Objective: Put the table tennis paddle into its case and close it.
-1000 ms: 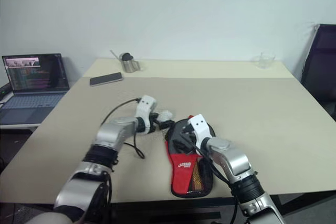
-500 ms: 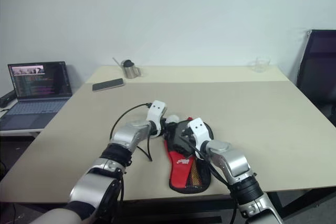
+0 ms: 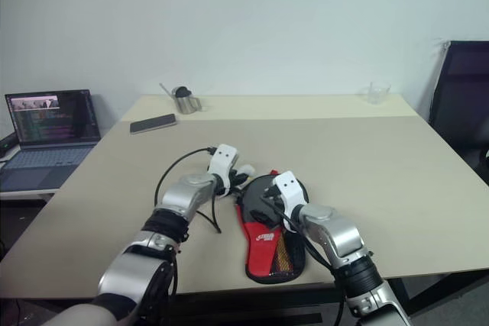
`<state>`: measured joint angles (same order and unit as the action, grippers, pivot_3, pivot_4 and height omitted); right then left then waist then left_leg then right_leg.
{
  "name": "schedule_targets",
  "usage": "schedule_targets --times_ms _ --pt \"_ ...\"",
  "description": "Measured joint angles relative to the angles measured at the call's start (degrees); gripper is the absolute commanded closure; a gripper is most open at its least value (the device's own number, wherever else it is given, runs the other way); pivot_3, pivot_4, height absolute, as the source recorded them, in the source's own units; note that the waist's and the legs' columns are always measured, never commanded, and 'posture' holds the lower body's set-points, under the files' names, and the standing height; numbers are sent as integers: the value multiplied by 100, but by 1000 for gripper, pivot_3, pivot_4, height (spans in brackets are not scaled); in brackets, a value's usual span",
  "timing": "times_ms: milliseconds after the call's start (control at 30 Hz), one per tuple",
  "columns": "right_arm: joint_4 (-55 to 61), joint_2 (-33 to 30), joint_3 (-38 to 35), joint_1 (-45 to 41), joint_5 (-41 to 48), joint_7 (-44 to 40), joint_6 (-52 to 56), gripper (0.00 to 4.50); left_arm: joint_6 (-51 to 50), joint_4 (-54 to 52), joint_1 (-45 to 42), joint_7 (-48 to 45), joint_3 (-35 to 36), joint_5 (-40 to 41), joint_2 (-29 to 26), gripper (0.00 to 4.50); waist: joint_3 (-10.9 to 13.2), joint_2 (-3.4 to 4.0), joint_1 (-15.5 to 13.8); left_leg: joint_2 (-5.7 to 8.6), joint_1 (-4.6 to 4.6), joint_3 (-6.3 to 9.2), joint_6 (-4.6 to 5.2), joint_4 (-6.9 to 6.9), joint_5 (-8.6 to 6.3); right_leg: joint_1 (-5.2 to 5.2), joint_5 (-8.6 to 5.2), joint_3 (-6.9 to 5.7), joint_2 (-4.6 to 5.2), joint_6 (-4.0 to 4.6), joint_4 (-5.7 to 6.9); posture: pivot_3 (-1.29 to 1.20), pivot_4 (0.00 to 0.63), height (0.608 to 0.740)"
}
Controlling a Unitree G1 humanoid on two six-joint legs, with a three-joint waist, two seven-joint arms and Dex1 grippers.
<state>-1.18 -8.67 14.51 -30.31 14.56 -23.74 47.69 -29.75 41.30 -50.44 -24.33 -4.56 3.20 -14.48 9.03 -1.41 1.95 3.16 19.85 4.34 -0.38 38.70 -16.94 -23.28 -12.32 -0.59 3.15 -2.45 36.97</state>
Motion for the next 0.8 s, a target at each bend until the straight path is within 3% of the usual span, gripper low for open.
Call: schedule_targets --times_ms 233,433,567,800 --pt "-26 -7 -4 -39 -3 -26 2 0 356 215 -124 11 -21 -234 -209 4193 6 2 -18 2 8 8 0 -1 0 -2 0 -5 0 0 -6 0 150 740" --pt "-55 -125 89 -169 -5 -276 115 0 1340 1574 -1044 134 -227 -627 52 4193 9 -1 -38 13 26 13 2 -3 -3 -13 -1 -13 2 -1 -13 0 150 740" --pt "78 -195 204 -194 -9 -438 181 0 1975 2571 -1721 431 -306 -933 286 4193 9 -2 -33 13 85 12 0 -1 -2 -72 1 -15 4 0 -6 0 150 740" --pt "419 -320 298 -118 14 -634 449 0 2551 3506 -2120 1197 -586 -1579 631 4193 9 -2 -26 14 103 10 0 -5 -5 -89 9 -16 4 15 -11 0 150 740"
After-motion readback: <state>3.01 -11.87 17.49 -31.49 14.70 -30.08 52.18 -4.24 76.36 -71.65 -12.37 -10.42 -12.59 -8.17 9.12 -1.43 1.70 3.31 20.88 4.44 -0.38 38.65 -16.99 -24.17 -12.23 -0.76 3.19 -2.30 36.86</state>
